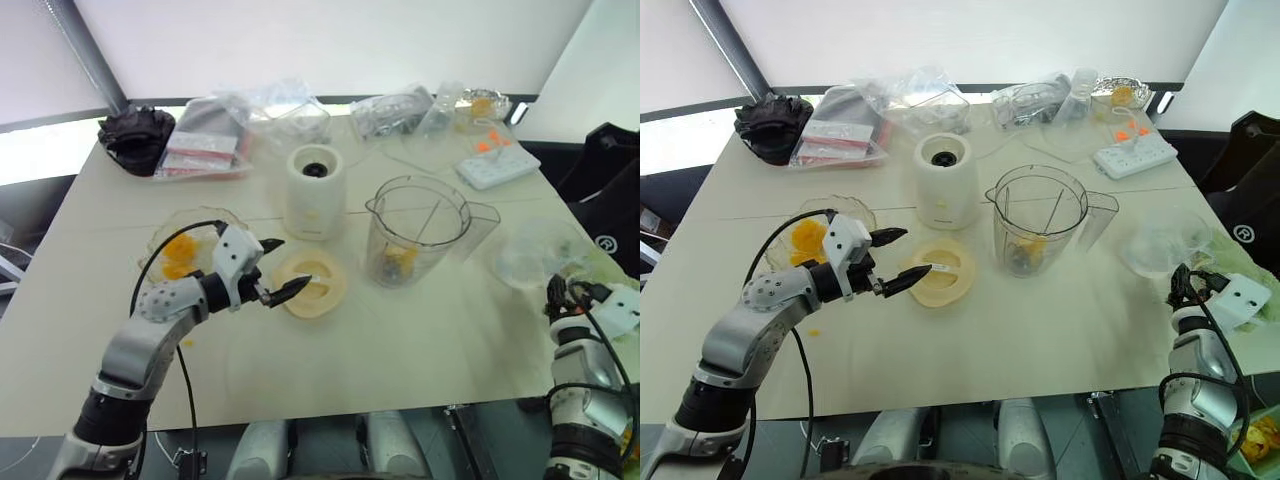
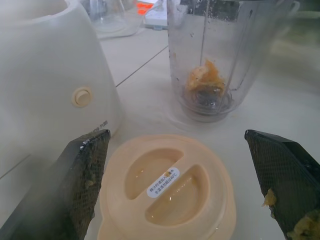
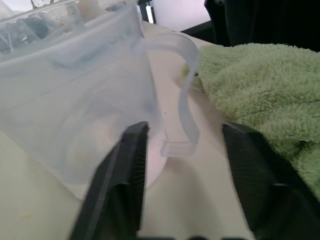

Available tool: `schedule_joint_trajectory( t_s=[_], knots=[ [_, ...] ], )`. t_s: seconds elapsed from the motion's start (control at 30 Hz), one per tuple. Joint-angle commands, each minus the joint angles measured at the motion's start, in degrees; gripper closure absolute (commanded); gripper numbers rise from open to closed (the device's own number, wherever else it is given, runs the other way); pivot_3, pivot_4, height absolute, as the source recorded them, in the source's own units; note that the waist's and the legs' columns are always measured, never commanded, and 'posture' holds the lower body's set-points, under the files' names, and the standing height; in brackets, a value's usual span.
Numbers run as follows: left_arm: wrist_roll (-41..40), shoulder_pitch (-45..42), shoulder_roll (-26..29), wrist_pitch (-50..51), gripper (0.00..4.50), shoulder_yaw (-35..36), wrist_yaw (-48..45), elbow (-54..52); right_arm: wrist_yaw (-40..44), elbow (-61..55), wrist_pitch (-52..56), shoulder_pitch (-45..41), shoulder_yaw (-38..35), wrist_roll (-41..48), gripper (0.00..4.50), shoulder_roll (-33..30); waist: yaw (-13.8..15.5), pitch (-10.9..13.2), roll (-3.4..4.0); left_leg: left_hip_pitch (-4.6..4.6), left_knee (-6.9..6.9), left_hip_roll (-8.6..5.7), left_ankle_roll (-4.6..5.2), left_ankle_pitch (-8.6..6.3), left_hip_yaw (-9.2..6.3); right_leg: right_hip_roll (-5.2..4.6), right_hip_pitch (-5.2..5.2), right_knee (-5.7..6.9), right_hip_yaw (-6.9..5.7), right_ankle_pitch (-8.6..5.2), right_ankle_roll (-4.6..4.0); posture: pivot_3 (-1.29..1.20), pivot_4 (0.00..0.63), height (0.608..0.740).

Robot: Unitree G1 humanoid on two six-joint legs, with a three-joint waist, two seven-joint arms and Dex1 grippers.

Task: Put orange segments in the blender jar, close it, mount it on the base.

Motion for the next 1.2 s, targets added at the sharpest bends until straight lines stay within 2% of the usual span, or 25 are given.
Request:
schedule_joint_trajectory(
  t_s=[0.03,0.17,0.3,0.5,0.63,0.73,0.87,1.2],
  knots=[
    [0.0,-0.8,0.1,-0.7,0.00,0.2,-0.3,-0.7,-0.3,-1.6,-0.6,-0.4,-0.5,-0.4,0.02,-0.6,0.0,0.0,0.00,0.00,0.00,0.00,0.00,0.00,0.00,0.01,0.00,0.00,0.00,0.00,0.00,0.00,0.150,0.740],
    [0.0,-0.7,0.2,-0.8,0.00,0.3,-0.4,-0.7,-0.2,-2.9,-0.3,0.9,-0.7,-0.4,0.02,-0.3,0.1,0.0,0.00,0.01,0.00,0.00,0.00,0.00,0.00,0.01,0.00,0.00,0.00,0.00,0.00,0.00,0.150,0.740],
    [0.2,-0.9,0.4,-1.1,0.00,0.4,-0.6,-0.1,0.6,-8.8,1.5,6.3,-0.4,0.2,0.02,0.5,0.4,0.0,0.00,-0.01,-0.02,0.01,0.00,0.00,-0.02,0.00,0.00,-0.01,-0.01,-0.01,0.01,0.00,0.150,0.740],
    [0.9,-1.7,1.4,-2.4,0.00,0.6,-2.2,2.1,0.6,-20.5,5.5,15.2,-0.1,1.4,0.02,2.6,0.3,0.0,0.00,-0.03,-0.01,0.06,0.00,0.00,-0.04,-0.03,-0.01,-0.04,-0.01,-0.04,0.02,0.00,0.150,0.740],
    [2.1,-4.2,4.5,-5.1,0.00,0.5,-6.9,7.5,5.4,-34.7,10.4,25.0,1.8,4.3,0.02,1.8,0.4,0.0,0.13,-0.05,-0.02,0.11,0.00,0.00,-0.07,-0.01,-0.05,0.00,-0.02,-0.08,0.00,0.00,0.150,0.740],
    [3.0,-7.7,7.5,-7.5,0.00,-1.2,-13.5,13.5,11.9,-43.7,15.8,30.4,0.9,9.9,0.02,-2.4,0.8,-0.1,0.27,-0.13,-0.11,0.08,0.00,-0.01,-0.16,-0.03,-0.09,-0.04,-0.13,-0.21,-0.03,0.00,0.150,0.740],
    [5.6,-13.9,9.2,-13.7,0.00,-4.8,-22.6,23.2,17.2,-49.3,22.4,33.1,-4.0,17.6,0.02,-9.4,1.8,-0.1,0.25,-0.26,-0.14,0.00,0.06,-0.05,-0.19,-0.07,-0.17,-0.07,-0.21,-0.29,0.05,0.00,0.150,0.740],
    [12.7,-30.2,4.7,-28.7,0.00,-11.0,-36.4,48.4,25.1,-56.7,34.1,38.0,-12.7,30.8,0.02,-20.5,1.9,0.0,-0.22,-0.31,-0.01,-0.01,0.07,-0.06,-0.19,-0.15,-0.10,-0.12,-0.29,-0.29,0.03,0.00,0.150,0.740]
  ],
)
